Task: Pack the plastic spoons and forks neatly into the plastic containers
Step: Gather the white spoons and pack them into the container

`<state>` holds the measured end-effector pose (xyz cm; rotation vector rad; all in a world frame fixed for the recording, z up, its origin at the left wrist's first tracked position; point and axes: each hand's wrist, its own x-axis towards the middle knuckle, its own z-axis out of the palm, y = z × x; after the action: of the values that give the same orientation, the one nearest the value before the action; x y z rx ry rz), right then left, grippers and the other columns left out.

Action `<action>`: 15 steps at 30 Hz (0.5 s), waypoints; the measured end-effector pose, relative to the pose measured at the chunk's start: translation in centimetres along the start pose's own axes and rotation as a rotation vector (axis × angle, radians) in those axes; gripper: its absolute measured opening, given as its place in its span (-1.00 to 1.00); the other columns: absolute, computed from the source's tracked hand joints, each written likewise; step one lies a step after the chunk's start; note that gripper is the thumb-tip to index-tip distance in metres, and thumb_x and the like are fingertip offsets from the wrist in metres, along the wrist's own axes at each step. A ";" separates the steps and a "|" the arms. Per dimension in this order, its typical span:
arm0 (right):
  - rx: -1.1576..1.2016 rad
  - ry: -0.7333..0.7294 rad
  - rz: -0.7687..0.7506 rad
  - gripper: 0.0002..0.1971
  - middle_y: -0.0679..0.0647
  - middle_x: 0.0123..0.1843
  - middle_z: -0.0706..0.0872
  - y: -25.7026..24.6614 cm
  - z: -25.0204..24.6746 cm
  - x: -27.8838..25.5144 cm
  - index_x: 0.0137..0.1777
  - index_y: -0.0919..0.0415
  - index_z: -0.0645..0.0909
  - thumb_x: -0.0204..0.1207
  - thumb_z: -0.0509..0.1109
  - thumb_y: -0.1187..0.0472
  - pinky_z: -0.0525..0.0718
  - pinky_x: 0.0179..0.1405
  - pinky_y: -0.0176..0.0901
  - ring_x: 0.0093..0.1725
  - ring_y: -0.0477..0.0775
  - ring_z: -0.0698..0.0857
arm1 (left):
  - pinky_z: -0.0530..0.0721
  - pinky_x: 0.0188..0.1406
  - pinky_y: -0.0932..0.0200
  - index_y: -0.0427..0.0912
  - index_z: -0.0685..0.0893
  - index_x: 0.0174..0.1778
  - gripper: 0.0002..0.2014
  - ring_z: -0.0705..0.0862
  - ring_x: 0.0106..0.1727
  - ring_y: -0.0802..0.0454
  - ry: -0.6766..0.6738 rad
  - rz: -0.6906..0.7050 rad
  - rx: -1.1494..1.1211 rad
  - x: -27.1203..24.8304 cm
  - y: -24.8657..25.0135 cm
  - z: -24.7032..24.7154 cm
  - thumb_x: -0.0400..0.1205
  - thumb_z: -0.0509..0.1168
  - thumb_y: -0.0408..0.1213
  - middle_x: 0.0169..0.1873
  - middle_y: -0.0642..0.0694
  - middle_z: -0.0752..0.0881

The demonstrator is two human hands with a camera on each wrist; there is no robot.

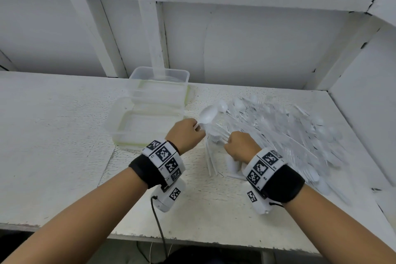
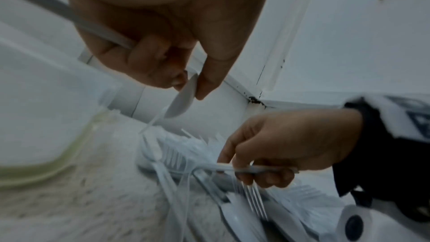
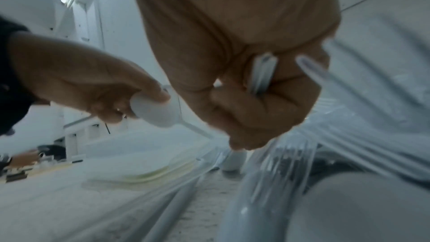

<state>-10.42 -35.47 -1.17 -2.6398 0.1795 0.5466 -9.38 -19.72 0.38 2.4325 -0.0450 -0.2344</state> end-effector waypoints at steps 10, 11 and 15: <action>-0.449 0.243 -0.207 -0.79 0.12 0.17 0.58 0.2 0.1 -0.3 0.17 0.17 0.63 0.63 0.24 0.21 0.54 0.03 -0.09 0.16 0.15 0.57 | 0.16 -0.46 0.17 -0.23 0.35 -0.39 -0.71 0.29 -0.39 -0.01 0.122 0.113 -0.111 -0.6 -0.3 -3.5 0.64 0.18 -0.27 -0.42 -0.19 0.32; -0.463 0.259 -0.219 -0.79 0.10 0.14 0.61 0.2 -0.1 -0.3 0.16 0.16 0.65 0.62 0.25 0.21 0.53 0.03 -0.08 0.15 0.14 0.58 | 0.20 -0.43 0.17 -0.23 0.39 -0.36 -0.75 0.32 -0.35 -0.02 0.130 0.109 -0.146 -0.7 -0.4 -3.6 0.64 0.16 -0.28 -0.37 -0.21 0.36; -0.460 0.250 -0.238 -0.82 0.06 0.06 0.70 0.0 -1.2 -0.4 0.06 0.17 0.70 0.59 0.27 0.30 0.49 -0.11 -0.15 0.02 0.09 0.69 | 0.34 -0.50 0.30 -0.30 0.64 -0.19 -0.80 0.39 -0.46 0.07 0.106 0.054 -0.394 -0.8 -0.6 -4.3 0.64 0.17 -0.29 -0.36 -0.12 0.53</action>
<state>-10.34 -35.99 -0.04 -3.1123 -0.2105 0.1897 -9.46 -16.43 3.33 2.0449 -0.0151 -0.0791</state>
